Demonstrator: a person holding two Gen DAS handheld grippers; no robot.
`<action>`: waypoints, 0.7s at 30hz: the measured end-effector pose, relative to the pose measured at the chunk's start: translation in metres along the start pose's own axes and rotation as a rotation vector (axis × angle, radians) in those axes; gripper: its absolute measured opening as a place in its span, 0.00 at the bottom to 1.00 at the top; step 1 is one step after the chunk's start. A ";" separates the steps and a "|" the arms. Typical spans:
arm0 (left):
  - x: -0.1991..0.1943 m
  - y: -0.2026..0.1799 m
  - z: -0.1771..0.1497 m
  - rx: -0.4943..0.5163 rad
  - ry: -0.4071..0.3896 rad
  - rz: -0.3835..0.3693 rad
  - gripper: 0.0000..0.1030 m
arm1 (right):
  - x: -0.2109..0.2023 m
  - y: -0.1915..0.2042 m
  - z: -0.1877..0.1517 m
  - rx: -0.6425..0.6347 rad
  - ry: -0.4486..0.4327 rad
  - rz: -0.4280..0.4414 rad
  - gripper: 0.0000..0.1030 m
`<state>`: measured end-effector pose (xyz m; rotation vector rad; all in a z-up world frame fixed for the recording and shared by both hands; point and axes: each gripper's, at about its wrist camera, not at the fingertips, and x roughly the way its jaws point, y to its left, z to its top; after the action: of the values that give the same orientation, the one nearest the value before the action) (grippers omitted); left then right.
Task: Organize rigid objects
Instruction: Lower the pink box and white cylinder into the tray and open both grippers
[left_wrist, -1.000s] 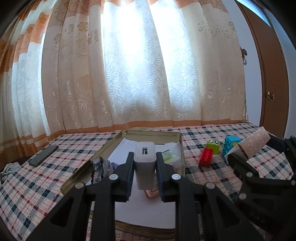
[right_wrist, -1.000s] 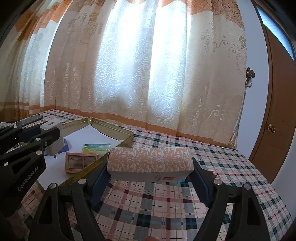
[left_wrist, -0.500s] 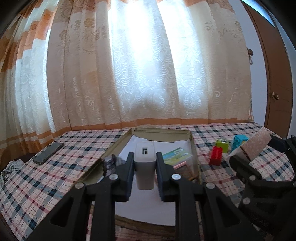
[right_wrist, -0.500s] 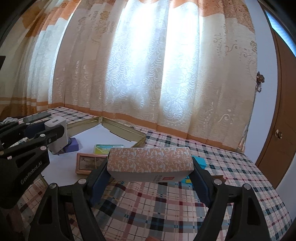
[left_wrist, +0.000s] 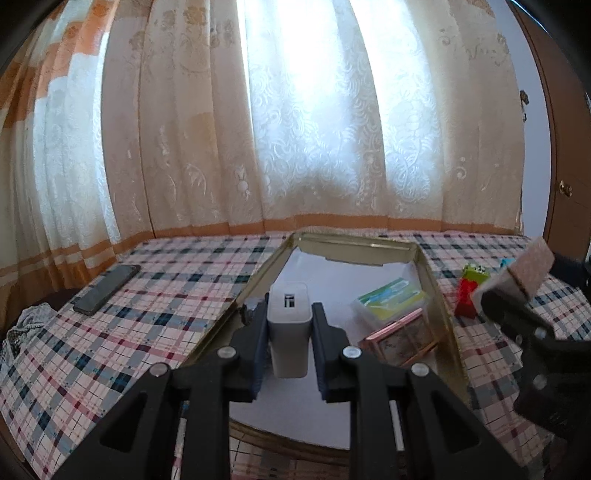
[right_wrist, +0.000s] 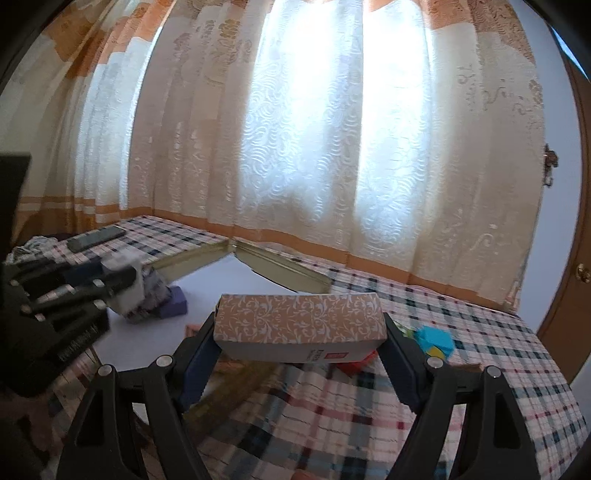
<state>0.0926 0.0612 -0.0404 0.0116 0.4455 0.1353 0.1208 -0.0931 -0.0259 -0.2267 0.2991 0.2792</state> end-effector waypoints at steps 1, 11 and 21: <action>0.002 0.002 0.000 -0.004 0.010 -0.001 0.20 | 0.003 0.001 0.003 0.001 0.003 0.015 0.80; 0.024 0.010 0.010 0.036 0.061 0.017 0.20 | 0.050 0.022 0.023 0.022 0.113 0.166 0.80; 0.035 0.025 0.005 0.021 0.099 0.053 0.28 | 0.077 0.037 0.019 0.041 0.210 0.254 0.80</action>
<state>0.1228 0.0903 -0.0493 0.0374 0.5452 0.1839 0.1849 -0.0358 -0.0390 -0.1771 0.5425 0.5011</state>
